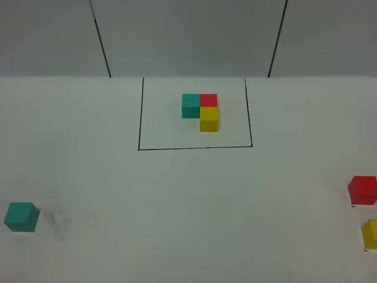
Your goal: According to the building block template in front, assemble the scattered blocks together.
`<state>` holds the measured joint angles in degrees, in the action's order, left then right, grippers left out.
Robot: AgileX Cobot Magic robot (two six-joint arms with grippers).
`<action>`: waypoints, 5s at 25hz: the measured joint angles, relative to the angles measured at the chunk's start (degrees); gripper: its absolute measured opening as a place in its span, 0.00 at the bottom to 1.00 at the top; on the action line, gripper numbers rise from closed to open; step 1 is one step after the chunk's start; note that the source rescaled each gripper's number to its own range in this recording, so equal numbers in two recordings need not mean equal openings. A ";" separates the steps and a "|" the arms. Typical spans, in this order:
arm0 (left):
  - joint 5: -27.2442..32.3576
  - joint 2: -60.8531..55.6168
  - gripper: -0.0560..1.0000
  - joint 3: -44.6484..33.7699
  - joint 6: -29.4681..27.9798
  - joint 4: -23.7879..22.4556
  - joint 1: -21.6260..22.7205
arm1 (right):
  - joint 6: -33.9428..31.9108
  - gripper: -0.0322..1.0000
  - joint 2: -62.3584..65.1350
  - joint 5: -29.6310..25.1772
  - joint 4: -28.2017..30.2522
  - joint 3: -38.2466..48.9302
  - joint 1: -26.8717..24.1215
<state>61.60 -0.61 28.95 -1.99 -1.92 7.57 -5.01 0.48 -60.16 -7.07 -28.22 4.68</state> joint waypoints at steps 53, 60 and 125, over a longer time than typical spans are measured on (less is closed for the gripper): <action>-20.84 74.20 0.79 15.94 0.63 2.78 0.00 | 0.00 0.72 0.00 0.00 0.00 0.00 0.00; -24.58 80.58 0.79 15.94 2.35 2.91 0.00 | 0.00 0.72 0.00 0.00 0.00 0.00 0.00; -20.49 102.65 0.06 37.36 39.83 17.59 -24.33 | 0.00 0.72 0.00 0.00 0.00 0.00 0.00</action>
<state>41.10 102.04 66.31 37.84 15.67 -16.75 -5.01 0.48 -60.16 -7.07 -28.22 4.68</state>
